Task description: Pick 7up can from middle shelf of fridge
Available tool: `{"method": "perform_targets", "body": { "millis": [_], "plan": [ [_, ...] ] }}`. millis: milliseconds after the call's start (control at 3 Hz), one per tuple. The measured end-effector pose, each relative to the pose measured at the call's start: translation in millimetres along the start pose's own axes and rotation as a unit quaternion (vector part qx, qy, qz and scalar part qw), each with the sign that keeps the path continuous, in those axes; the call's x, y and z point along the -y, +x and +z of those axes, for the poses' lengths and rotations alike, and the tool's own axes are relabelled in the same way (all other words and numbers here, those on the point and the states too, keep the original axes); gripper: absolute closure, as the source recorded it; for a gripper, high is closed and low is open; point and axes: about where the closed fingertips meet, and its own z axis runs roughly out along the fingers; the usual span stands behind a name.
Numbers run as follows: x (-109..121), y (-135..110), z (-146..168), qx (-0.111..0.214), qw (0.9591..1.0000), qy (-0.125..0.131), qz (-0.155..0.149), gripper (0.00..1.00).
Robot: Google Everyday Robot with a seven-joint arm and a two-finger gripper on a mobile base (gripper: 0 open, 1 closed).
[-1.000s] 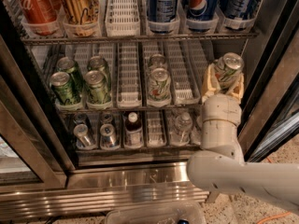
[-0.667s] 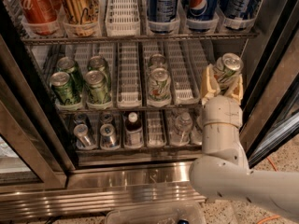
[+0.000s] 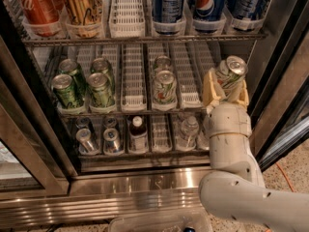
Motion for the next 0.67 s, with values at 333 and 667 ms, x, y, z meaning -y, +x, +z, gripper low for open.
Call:
{"method": "perform_targets", "body": {
  "millis": [333,667],
  "plan": [
    [-9.7,-3.1,-7.9,-0.008,0.9997,-0.015,0.020,1.00],
    [-19.3,-2.1,-15.3,-0.019,0.9988,-0.029,0.035,1.00]
  ]
}}
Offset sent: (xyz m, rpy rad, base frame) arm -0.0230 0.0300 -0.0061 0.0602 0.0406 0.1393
